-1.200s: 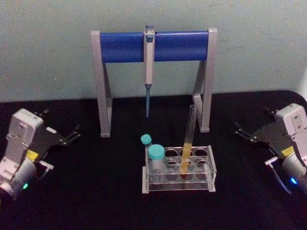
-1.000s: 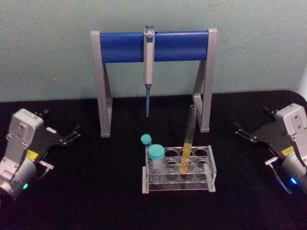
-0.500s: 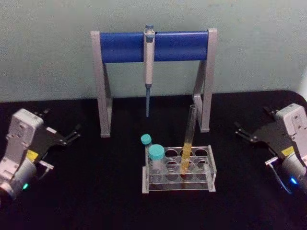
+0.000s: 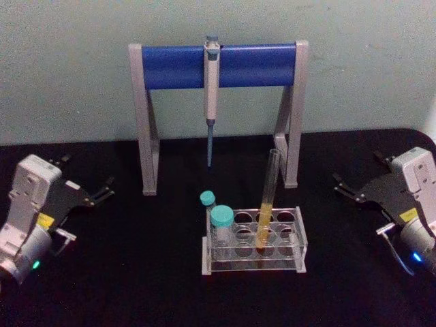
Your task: Pick up the test tube from the test tube rack, shake it, then place it back into the test tube rack.
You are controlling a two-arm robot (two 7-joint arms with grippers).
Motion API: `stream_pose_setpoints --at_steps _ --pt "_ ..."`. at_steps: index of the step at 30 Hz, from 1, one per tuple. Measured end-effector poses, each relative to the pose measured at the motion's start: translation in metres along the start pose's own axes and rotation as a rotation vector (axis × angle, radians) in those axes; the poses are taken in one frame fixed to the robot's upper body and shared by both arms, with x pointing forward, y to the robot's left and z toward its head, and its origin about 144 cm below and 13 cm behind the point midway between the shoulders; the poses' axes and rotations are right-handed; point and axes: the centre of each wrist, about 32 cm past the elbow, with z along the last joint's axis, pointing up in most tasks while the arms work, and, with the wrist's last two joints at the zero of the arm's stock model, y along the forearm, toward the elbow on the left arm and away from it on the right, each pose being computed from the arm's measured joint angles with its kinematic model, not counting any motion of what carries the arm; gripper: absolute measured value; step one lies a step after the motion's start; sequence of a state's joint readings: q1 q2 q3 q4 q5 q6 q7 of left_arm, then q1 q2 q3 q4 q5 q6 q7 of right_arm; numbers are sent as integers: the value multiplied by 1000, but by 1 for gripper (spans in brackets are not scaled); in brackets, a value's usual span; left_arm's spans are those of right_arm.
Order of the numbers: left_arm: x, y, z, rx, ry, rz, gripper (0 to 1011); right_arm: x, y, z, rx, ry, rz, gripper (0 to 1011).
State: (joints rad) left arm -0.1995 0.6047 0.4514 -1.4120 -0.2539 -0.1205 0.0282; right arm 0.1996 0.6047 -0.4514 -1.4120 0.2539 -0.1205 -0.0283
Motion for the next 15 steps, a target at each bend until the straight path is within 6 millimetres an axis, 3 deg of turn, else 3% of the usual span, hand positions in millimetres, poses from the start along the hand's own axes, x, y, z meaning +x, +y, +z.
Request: stream_pose_setpoints --at_steps 15 --pt "0 0 0 0 0 0 1010 0 0 0 0 0 0 1000"
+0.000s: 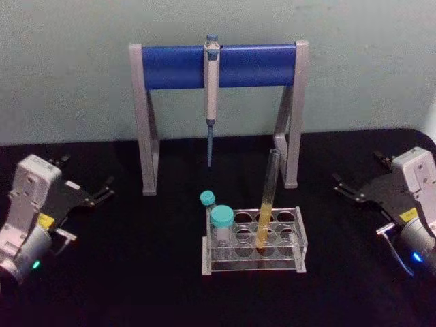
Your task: Pick up the test tube from the test tube rack, shake it, then place it back into the test tube rack.
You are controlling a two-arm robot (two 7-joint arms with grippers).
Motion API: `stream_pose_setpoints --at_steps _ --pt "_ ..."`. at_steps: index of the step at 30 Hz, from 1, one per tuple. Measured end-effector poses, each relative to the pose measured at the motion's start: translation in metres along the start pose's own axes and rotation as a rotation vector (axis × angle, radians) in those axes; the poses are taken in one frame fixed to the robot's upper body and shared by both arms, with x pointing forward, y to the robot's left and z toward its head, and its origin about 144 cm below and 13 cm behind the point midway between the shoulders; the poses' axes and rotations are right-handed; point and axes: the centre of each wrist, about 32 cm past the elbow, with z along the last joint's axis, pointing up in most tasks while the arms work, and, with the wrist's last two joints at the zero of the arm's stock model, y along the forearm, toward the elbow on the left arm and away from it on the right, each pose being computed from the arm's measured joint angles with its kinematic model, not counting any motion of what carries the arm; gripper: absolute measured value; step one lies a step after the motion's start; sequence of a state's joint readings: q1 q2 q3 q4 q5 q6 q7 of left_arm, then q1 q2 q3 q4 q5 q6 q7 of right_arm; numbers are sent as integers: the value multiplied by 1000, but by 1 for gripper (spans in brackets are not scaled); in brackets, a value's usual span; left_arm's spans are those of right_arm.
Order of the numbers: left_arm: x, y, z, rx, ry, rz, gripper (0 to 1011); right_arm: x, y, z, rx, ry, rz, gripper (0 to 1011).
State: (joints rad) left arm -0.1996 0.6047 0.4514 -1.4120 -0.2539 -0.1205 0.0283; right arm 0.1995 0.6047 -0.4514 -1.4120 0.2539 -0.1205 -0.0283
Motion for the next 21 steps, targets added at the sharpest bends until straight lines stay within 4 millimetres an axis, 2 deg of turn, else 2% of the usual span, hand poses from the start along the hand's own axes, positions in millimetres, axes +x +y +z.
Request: stream_pose_setpoints --at_steps 21 --pt "0 0 0 0 0 0 1010 0 0 0 0 0 0 1000"
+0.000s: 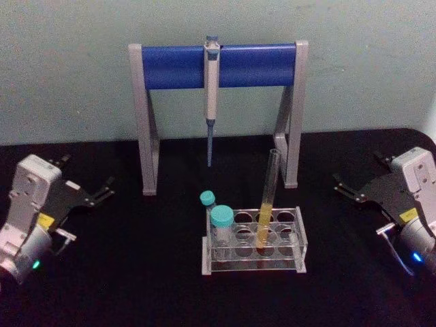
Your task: Pick up the test tube from the test tube rack, shake it, then place it back into the test tube rack.
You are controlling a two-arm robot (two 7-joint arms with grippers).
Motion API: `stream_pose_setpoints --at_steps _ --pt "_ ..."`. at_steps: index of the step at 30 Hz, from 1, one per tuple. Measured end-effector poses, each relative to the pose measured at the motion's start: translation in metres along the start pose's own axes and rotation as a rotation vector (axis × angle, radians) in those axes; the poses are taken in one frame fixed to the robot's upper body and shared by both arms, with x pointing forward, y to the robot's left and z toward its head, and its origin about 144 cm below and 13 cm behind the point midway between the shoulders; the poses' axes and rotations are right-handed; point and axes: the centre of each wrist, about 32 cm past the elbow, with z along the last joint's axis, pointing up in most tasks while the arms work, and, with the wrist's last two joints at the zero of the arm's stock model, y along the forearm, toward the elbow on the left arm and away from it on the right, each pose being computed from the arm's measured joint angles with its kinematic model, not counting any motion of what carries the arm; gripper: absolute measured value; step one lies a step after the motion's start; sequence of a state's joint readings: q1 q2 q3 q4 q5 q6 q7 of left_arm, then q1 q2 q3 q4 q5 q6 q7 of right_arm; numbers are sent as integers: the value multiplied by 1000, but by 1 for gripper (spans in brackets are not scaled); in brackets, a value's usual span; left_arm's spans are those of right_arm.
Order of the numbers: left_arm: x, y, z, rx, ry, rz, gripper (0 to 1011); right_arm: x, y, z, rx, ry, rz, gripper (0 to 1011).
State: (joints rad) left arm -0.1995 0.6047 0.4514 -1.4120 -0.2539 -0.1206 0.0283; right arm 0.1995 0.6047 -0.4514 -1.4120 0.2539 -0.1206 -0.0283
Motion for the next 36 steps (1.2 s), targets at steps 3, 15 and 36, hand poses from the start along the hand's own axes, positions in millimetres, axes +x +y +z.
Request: stream_pose_setpoints --at_steps 3,15,36 --pt "0 0 0 0 0 0 1010 0 -1 0 0 4 2 1000" --pt "0 0 0 0 0 0 1010 -5 -10 9 5 89 58 1000" --pt "0 0 0 0 0 0 1010 -26 -24 36 -10 358 355 1000"
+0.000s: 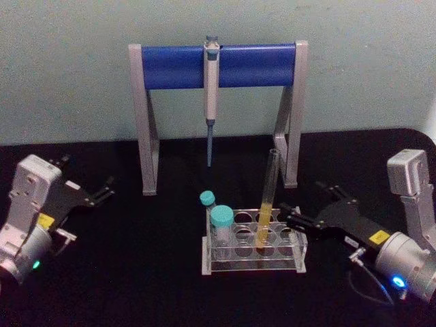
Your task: Pick up the test tube from the test tube rack, shake it, then place it back into the test tube rack.
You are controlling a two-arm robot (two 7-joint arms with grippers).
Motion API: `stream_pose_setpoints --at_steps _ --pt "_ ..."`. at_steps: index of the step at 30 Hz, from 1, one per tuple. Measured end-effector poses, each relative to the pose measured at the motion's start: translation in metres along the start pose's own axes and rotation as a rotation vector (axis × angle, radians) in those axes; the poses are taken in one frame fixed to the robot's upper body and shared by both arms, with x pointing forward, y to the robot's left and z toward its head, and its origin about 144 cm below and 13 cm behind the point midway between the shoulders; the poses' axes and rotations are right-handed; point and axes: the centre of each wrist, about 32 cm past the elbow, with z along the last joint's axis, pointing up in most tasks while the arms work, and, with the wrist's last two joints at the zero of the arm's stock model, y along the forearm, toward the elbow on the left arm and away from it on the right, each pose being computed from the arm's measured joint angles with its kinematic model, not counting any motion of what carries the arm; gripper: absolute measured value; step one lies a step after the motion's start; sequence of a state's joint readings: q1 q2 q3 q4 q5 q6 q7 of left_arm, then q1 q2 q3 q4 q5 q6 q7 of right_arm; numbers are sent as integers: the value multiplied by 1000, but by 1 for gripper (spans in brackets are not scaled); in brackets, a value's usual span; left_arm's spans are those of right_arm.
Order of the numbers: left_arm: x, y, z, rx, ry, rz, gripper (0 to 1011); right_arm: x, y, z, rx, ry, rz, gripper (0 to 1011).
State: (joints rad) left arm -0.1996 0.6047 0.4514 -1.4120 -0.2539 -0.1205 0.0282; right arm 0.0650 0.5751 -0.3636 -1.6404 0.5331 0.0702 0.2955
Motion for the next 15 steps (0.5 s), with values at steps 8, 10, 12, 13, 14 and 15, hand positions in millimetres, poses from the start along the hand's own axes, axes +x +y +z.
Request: stream_pose_setpoints --at_steps 8,10,12,13,14,15 --pt "0 0 0 0 0 0 1010 -6 19 2 -6 56 73 1000" --pt "0 0 0 0 0 0 1009 -7 23 1 -4 61 78 1000" --pt "0 0 0 0 0 0 1010 -8 31 1 -1 65 86 1000" --pt "0 0 0 0 0 0 1010 -7 36 1 0 69 86 1000" --pt "0 0 0 0 0 0 1010 -8 39 1 0 70 86 1000" --pt "0 0 0 0 0 0 1010 -7 42 1 2 71 86 1000"
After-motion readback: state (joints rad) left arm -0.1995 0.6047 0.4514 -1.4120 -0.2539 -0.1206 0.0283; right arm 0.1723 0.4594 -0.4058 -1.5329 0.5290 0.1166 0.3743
